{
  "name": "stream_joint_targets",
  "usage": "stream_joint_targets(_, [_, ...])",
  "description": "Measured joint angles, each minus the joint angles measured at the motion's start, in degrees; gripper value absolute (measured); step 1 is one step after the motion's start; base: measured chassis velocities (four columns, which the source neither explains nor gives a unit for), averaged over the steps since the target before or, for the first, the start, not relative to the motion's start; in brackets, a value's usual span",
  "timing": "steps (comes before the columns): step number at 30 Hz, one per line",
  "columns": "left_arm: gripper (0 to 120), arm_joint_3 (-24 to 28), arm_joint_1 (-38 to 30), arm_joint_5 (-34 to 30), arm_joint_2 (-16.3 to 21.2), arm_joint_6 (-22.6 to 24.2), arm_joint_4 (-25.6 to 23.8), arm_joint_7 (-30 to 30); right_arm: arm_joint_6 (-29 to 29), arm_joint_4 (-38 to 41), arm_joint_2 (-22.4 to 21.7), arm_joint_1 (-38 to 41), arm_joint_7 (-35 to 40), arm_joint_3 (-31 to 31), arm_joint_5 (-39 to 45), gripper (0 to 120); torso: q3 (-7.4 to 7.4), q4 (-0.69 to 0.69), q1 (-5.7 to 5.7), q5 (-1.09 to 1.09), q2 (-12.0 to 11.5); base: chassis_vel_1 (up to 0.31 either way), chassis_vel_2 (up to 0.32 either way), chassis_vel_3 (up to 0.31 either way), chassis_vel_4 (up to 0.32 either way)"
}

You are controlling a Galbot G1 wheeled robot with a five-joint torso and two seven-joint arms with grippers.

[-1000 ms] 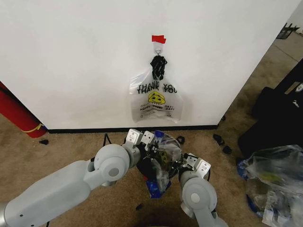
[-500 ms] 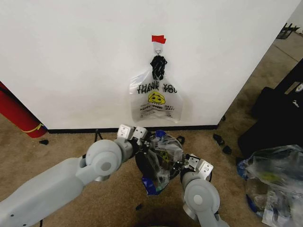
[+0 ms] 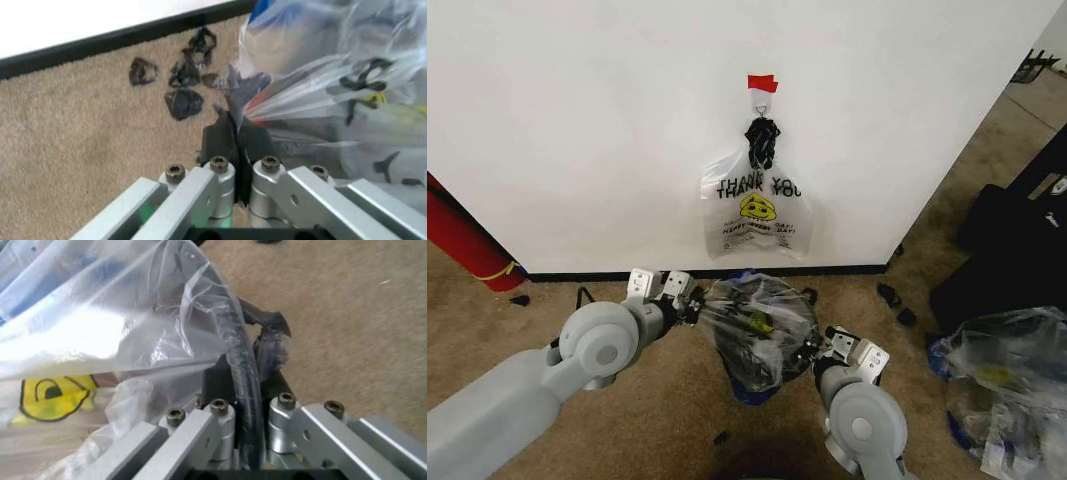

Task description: Pick up the garbage bag from the wall and place it over the trash bin.

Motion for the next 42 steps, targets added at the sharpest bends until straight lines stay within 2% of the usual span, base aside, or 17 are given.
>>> stream_joint_targets(11, [0,-0.83,2.06,3.04,-1.14,-4.07,3.01,8.09,-0.72,2.79,-0.9,-1.42,-1.56,1.75,3.66,0,0.0,-0.02,0.0,0.0,0.0,0.0,0.0,0.0,0.0])
stream_joint_targets(19, [0,-0.53,2.73,5.2,-1.68,-4.7,4.81,9.57,-0.74,3.12,-1.48,-1.65,-1.48,3.16,4.68,0,0.0,-0.02,0.01,0.0,-0.01,0.0,0.0,0.0,0.0])
stream_joint_targets(26, [0,-0.94,2.86,5.27,-2.36,-4.65,3.9,9.56,-0.73,2.9,-1.56,-1.39,-1.37,3.52,4.8,0,0.0,-0.02,0.01,0.0,-0.01,0.0,0.0,0.0,0.0])
stream_joint_targets(30, [16,-2.64,3.77,5.13,-3.13,-3.89,2.76,9.42,-0.71,2.44,-1.31,-1.36,-1.27,4.29,5.53,0,0.0,-0.01,0.01,0.0,-0.01,0.0,0.0,0.0,0.0])
stream_joint_targets(31, [16,-2.64,3.77,5.13,-3.13,-3.89,2.76,9.42,-0.71,2.44,-1.31,-1.36,-1.27,4.29,5.53,0,0.0,-0.01,0.01,0.0,-0.01,0.0,0.0,0.0,0.0])
stream_joint_targets(33, [27,-3.08,3.78,5.09,-3.86,-4.23,2.5,9.4,-0.69,2.51,-1.17,-1.7,-1.12,5.55,6.31,0,0.0,-0.01,0.01,0.0,-0.01,0.0,0.0,0.0,0.0])
stream_joint_targets(36, [38,-4.61,4.33,4.99,-4.78,-5.5,1.57,9.49,-0.61,2.72,-1.23,-1.85,-0.63,7.02,7.35,0,0.0,-0.04,0.01,0.0,-0.01,0.0,0.0,0.0,0.0])
stream_joint_targets(38, [40,-5.08,4.57,4.9,-4.98,-5.73,1.29,9.49,-0.59,2.74,-1.26,-1.81,-0.53,7.21,7.63,0,0.0,-0.04,0.01,0.01,-0.01,0.0,0.0,0.0,0.0])
stream_joint_targets(40, [53,-7.98,6.47,4.32,-6.27,-8.33,-0.54,9.42,-0.45,3.0,-1.54,-1.54,0.34,8.46,9.91,0,0.0,-0.02,0.01,0.0,-0.01,0.0,0.0,0.0,0.0])
stream_joint_targets(42, [54,-8.37,6.99,4.32,-6.46,-9.08,-0.82,9.42,-0.39,3.07,-1.61,-1.53,0.57,8.72,10.5,0,0.0,-0.02,0.01,0.01,-0.01,0.0,0.0,0.0,0.0])
